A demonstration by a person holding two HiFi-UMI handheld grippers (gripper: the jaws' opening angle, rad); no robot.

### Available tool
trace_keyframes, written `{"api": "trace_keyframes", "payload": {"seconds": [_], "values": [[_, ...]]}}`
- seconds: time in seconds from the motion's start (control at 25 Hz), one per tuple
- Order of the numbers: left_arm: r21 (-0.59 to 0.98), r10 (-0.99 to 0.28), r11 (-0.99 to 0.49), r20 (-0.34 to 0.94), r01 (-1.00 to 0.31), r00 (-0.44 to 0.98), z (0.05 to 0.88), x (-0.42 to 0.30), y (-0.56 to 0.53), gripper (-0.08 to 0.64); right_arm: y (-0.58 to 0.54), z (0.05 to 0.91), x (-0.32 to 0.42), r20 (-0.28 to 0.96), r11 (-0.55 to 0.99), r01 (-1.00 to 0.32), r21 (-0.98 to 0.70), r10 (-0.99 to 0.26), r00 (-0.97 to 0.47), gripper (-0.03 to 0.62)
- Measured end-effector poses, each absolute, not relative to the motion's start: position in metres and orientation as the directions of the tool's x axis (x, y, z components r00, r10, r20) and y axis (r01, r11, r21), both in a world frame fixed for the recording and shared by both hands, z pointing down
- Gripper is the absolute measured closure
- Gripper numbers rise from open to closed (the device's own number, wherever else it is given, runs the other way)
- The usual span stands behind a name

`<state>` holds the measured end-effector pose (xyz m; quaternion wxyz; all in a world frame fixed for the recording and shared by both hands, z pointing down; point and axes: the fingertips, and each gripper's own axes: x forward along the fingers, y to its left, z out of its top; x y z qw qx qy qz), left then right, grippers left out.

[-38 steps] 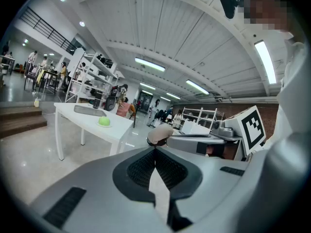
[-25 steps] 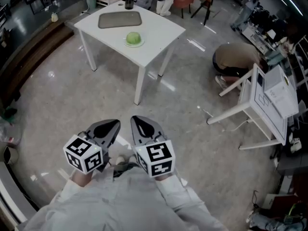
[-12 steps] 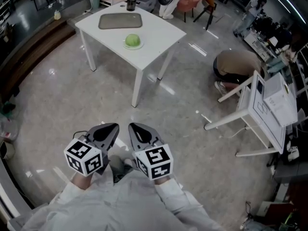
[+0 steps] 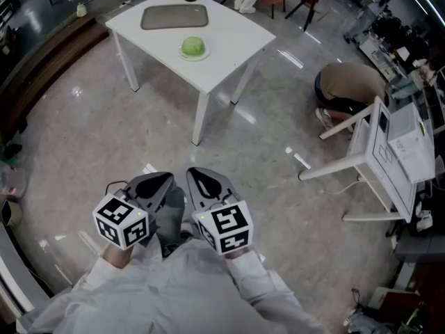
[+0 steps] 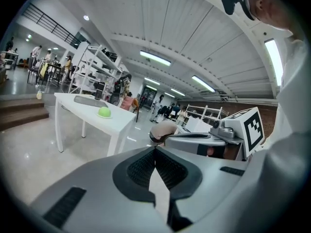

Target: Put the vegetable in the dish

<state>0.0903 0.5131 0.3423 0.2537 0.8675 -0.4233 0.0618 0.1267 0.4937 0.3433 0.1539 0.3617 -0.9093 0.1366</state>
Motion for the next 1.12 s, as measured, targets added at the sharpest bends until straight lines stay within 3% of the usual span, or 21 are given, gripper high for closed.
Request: {"api": "trace_keyframes", "payload": {"seconds": [0.28,0.76,1.12], "values": [[0.346,-0.693,-0.557,0.306,-0.755,0.652,0.333,0.060,0.431,0.551,0.403,0.334,0.110,0.347,0.606,-0.784,-0.134,-0.713,-0.610,0.578],[0.349,-0.594,-0.672,0.273,-0.653,0.757,0.314,0.014,0.308,0.551,0.287,0.319,0.054,0.330,0.520,-0.841,-0.150,-0.776,-0.538,0.578],[0.387,-0.579,-0.664,0.274,-0.639,0.768,0.320,-0.004,0.269,0.551,0.249,0.325,0.047,0.353,0.470,-0.867,-0.166,-0.793,-0.497,0.577]]}}
